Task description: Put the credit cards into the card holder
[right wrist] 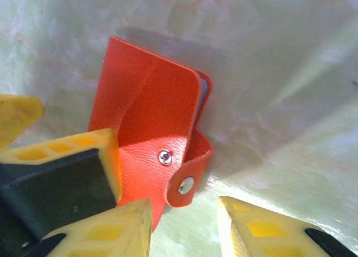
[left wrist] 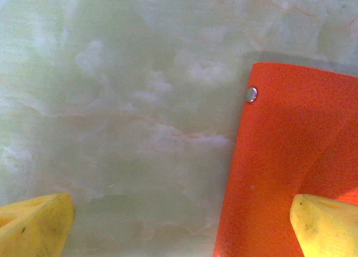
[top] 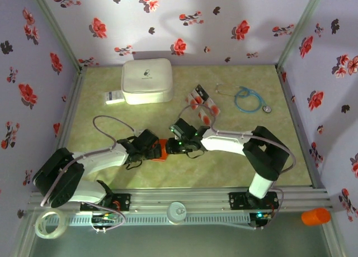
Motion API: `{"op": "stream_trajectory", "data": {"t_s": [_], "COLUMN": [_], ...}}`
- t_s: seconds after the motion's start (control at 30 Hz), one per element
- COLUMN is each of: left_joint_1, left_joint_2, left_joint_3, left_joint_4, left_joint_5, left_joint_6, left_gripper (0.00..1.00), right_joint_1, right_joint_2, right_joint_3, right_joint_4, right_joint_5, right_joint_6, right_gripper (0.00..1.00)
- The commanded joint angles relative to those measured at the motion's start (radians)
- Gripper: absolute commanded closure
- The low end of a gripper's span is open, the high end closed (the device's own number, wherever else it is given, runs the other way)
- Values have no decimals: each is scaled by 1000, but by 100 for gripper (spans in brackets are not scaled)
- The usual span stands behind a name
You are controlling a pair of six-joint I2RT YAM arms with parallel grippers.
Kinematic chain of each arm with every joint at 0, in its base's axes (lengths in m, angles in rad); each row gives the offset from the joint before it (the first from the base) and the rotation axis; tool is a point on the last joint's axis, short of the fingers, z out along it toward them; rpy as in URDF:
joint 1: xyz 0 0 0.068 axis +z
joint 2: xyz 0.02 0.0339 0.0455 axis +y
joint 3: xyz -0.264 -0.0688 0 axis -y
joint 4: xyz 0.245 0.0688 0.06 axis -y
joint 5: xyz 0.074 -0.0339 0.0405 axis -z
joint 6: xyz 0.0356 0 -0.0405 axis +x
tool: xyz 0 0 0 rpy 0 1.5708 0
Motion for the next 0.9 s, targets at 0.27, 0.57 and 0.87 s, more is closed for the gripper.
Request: {"op": "stream_trajectory", "data": {"t_s": [0.27,0.57,0.87], "left_joint_1": [-6,-13,-69], "left_joint_2": [1,-19,50], "left_joint_3": [-27,-11,61], "left_joint_4": [-24,-37,-6], "left_joint_5": [-26,-18,-9], "left_joint_6": [-17,-4,-10], "left_gripper": [0,0,0], "right_joint_1": [-2,-29,-122], "right_joint_2": [74,51,-12], "right_joint_3": [65,46,32], "right_joint_4": [-25,-69,-146], "right_joint_5": [15,50,50], "right_joint_6": [-17,-52,-164], "right_gripper": [61,100,100]}}
